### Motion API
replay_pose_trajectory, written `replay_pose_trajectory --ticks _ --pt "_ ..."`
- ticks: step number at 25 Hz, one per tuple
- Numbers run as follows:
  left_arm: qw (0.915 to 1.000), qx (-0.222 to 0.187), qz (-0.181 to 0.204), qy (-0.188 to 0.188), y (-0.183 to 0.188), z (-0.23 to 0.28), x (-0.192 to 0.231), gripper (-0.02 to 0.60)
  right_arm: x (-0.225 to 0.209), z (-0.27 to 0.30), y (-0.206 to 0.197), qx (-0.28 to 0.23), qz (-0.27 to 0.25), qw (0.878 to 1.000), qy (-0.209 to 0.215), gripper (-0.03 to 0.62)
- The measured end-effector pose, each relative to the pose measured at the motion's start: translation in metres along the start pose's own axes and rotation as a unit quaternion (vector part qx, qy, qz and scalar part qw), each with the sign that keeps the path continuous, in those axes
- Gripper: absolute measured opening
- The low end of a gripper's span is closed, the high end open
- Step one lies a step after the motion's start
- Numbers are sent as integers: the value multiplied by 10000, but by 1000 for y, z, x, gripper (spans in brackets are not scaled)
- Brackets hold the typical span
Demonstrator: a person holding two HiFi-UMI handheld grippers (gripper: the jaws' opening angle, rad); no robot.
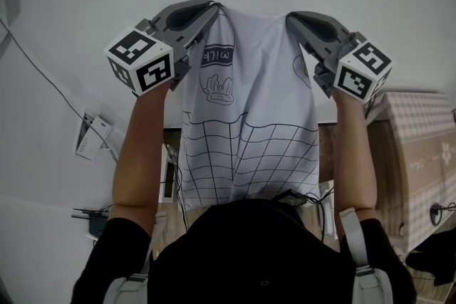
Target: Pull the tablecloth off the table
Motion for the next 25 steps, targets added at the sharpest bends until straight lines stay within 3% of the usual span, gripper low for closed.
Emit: replay_pose_trajectory --ticks 7,25 --pt "9991 -258 -324 -56 3 -3 0 15 3 1 5 -66 -34 9999 93 20" --pt "9977 -494 -453 -65 0 -5 2 15 6 0 5 -214 -216 9993 216 20"
Point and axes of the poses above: the fingertips, and each gripper's own axes: z forward along the fingers, x to its left, y out of its top, the point moved 2 cm from there along -z, backward along the fingers, and after that the axes turned 15 degrees about y, right-handed, at the moved point
